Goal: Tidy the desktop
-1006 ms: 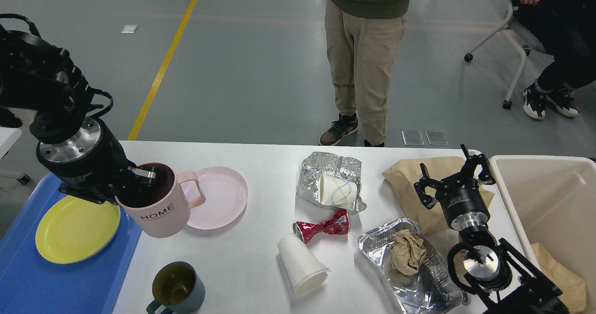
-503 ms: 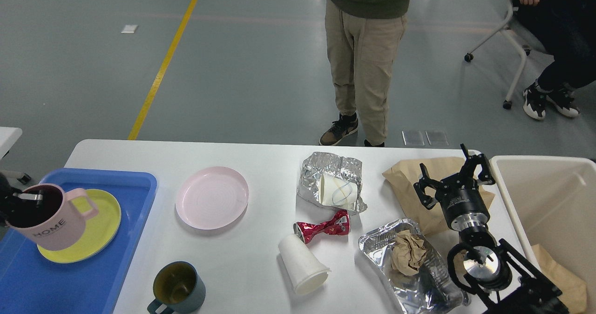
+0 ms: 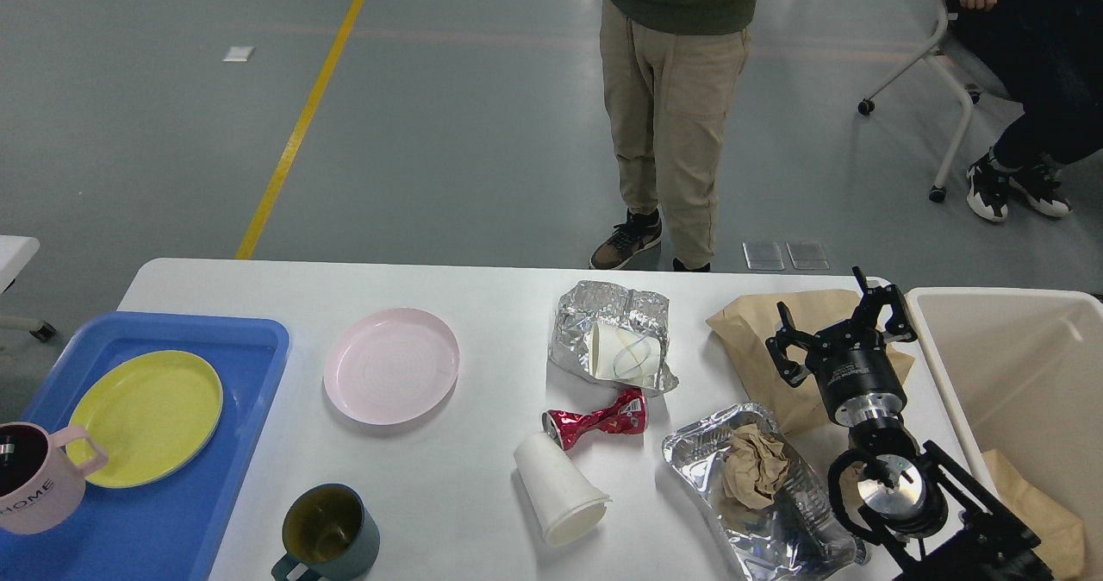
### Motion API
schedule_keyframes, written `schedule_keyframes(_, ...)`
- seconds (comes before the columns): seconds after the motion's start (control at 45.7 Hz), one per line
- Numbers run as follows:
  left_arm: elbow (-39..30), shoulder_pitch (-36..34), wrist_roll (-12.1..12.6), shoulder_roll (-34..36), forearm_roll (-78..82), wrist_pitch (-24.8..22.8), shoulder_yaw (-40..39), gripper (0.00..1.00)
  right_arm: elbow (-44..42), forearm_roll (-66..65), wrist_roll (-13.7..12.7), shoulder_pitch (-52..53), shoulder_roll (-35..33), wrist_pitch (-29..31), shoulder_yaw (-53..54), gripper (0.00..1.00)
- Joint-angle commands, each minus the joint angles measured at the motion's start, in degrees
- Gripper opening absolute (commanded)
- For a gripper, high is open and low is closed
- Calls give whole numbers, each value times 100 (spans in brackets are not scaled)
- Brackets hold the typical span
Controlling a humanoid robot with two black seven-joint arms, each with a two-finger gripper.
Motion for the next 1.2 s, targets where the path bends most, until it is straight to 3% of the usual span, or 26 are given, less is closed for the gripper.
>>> schedule_keyframes(0.0, 379, 774, -36, 7, 204, 43, -671, 1, -9, 1, 0, 0, 0, 0, 0, 100)
schedule_keyframes(0.175, 634, 1373, -54, 86, 442, 158, -1472, 1, -1, 1, 0, 0, 0, 0, 0, 100)
schedule_keyframes(0.678, 547, 1373, -124, 271, 416, 184, -1560, 6, -10, 1, 0, 0, 0, 0, 0, 100)
schedule_keyframes(0.765, 555, 1382, -115, 385, 363, 228, -1560, 22, -10, -8, 0, 0, 0, 0, 0, 100)
schedule_keyframes(0.853, 547, 1382, -168, 552, 127, 421, -1630, 55, -10, 1, 0, 0, 0, 0, 0, 100)
schedule_keyframes(0.962, 547, 1426, -159, 587, -638, 623, -1674, 81, -10, 1, 0, 0, 0, 0, 0, 100)
schedule_keyframes(1.05, 512, 1435, -159, 587, -920, 588, -1657, 88, -10, 1, 0, 0, 0, 0, 0, 100)
schedule_keyframes(1.181, 477, 1435, -150, 596, -947, 571, -1622, 90, -1, -8, 0, 0, 0, 0, 0, 100)
